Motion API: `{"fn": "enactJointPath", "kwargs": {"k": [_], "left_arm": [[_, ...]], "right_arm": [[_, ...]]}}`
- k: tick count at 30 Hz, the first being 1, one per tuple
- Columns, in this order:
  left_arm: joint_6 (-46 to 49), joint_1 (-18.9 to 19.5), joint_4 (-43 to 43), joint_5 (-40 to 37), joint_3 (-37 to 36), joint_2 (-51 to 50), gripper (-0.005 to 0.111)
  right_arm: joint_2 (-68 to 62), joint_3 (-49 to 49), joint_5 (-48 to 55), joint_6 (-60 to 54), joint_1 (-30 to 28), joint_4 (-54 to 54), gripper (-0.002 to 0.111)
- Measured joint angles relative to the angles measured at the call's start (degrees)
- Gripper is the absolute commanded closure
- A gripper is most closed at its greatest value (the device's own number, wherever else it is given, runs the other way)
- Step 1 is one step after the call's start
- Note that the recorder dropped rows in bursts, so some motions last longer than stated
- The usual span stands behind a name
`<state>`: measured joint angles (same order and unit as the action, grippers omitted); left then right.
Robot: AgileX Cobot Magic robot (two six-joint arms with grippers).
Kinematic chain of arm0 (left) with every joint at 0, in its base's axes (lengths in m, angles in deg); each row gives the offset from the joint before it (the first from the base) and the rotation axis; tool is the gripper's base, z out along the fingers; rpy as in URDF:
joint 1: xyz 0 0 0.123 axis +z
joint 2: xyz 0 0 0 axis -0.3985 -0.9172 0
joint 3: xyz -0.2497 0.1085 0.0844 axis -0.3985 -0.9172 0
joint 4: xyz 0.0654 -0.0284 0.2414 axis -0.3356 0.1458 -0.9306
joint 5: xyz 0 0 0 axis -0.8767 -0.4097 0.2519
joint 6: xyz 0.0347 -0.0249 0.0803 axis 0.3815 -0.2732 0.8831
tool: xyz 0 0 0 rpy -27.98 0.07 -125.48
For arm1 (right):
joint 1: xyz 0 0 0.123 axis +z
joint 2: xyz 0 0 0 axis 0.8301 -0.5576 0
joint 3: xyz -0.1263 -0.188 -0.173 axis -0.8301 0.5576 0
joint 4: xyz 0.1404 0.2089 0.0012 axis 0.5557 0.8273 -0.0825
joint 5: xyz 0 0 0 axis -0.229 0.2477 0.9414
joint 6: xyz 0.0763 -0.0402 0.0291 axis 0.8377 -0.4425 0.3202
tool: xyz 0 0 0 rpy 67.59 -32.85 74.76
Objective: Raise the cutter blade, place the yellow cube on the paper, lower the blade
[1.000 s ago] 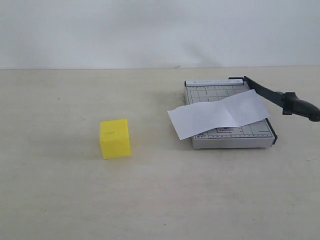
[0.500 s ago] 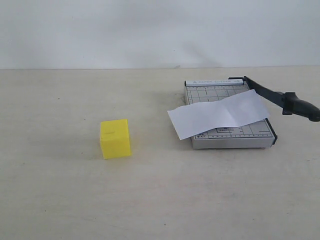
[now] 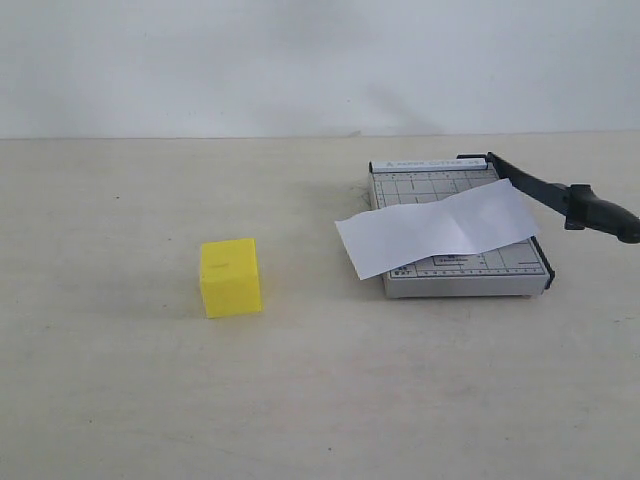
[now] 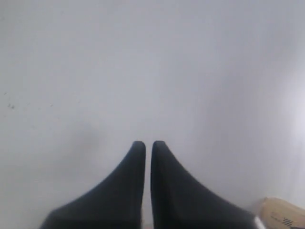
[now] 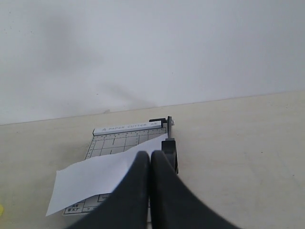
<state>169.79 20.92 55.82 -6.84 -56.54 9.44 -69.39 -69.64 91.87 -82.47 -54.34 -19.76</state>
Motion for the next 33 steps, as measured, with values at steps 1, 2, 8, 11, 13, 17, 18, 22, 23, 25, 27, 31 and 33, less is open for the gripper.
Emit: {"fn": "enactJointPath", "kwargs": {"k": [1, 2, 8, 11, 13, 17, 18, 22, 23, 25, 27, 31, 33], "left_arm": [[0.0, 0.0, 0.0, -0.9, 0.7, 0.0, 0.101], [0.0, 0.0, 0.0, -1.9, 1.3, 0.0, 0.101], [0.0, 0.0, -0.4, -5.0, 2.2, 0.0, 0.101], [-1.5, 0.0, 0.0, -5.8, 2.2, 0.0, 0.101], [-1.9, 0.0, 0.2, -6.7, 2.2, 0.0, 0.101], [-7.9, 0.0, -6.7, -6.8, 2.5, -0.9, 0.101], [-14.6, 0.0, -13.1, -7.1, 3.1, -4.1, 0.101], [-30.8, -1.5, -32.5, -9.4, 7.8, -22.9, 0.101], [-30.6, -2.3, -33.3, -10.3, 10.4, -27.6, 0.101], [-28.0, -4.0, -34.2, -12.0, 16.8, -37.1, 0.101], [-25.2, -5.1, -34.4, -13.3, 23.2, -46.0, 0.101], [-22.7, -8.6, -35.9, -14.3, 31.8, -58.7, 0.101], [-22.3, -11.0, -37.7, -14.3, 35.2, -64.8, 0.101]], "right_arm": [[0.0, 0.0, 0.0, 0.0, 0.0, 0.1, 0.108], [0.0, 0.0, 0.0, 0.0, 0.0, 0.1, 0.108], [0.0, 0.0, 0.0, 0.0, 0.0, 0.1, 0.108], [0.0, 0.0, 0.0, 0.0, 0.0, 0.1, 0.108], [0.0, 0.0, 0.0, 0.0, 0.0, 0.1, 0.108], [0.0, 0.0, -0.2, 0.1, 0.0, 0.1, 0.108], [0.0, 0.0, -0.3, 0.1, 0.0, 0.1, 0.108], [0.0, 0.0, -0.4, 0.1, 0.0, 0.1, 0.108], [0.0, 0.0, -0.4, 0.1, 0.0, 0.1, 0.108], [0.0, 0.0, -0.4, 0.1, 0.0, 0.1, 0.108], [0.0, 0.0, -0.4, 0.1, 0.0, 0.1, 0.108], [0.0, 0.0, -0.4, 0.1, 0.0, 0.1, 0.108], [0.0, 0.0, -0.4, 0.1, 0.0, 0.1, 0.108]]}}
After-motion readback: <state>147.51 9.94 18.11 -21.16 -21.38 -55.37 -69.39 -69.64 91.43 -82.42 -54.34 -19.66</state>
